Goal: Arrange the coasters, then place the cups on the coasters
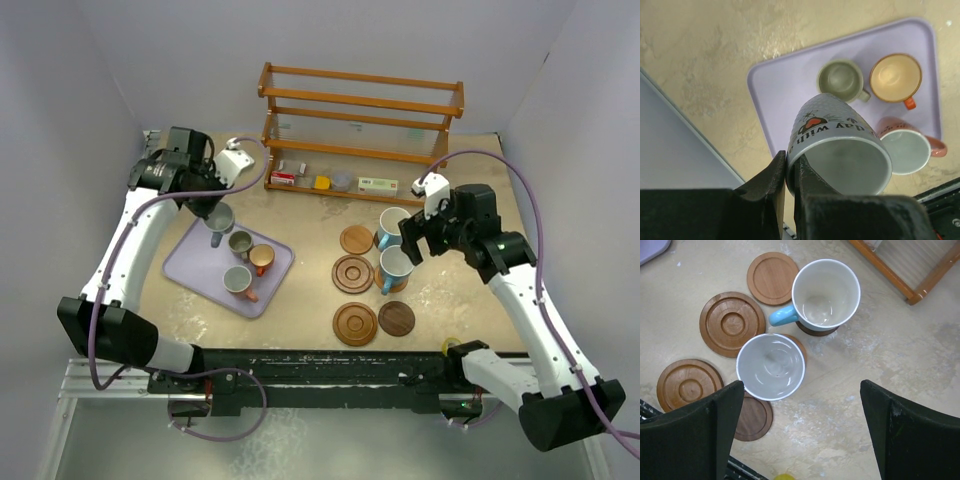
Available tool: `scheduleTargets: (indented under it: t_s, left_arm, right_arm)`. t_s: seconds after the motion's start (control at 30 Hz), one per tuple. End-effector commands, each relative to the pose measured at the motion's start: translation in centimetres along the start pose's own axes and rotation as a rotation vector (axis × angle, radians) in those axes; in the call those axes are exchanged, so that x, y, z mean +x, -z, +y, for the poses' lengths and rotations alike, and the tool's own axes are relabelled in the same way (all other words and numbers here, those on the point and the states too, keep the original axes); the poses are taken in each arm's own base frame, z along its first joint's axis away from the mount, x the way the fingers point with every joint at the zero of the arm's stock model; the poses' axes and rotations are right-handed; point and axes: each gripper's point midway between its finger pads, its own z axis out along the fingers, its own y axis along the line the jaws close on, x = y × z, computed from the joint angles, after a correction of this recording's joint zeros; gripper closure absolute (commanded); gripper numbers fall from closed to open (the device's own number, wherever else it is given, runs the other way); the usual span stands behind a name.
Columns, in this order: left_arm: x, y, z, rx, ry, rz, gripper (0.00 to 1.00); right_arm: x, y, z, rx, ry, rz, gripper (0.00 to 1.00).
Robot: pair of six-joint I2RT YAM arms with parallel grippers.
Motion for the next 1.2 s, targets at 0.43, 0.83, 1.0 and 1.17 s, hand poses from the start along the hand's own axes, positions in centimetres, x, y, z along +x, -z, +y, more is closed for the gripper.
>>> scheduleTargets:
  t_s: [0.43, 0.83, 1.0, 1.17]
  left_arm:
    - [-16.5, -2.5, -6.6, 0.184, -0.109, -0.280, 0.97]
    - [-21.4, -9.2, -16.4, 0.366, -0.271, -0.257, 0.97]
    - [-22.4, -11.1, -19.6, 0.414, -0.321, -0.257, 0.97]
    - [-22.6, -12.8, -21.8, 0.445, -0.355, -0.236, 0.97]
  right_arm:
    - [-0.6, 2.2, -5.3, 0.216, -0.119, -0.068, 0.00]
    - [0.3, 3.2, -7.3, 0.292, -0.164, -0.060, 0.00]
    - [0.6, 3.1, -7.4, 0.286, -0.173, -0.052, 0.00]
    - [0.6, 3.2, -7.4, 0.282, -0.176, -0.052, 0.00]
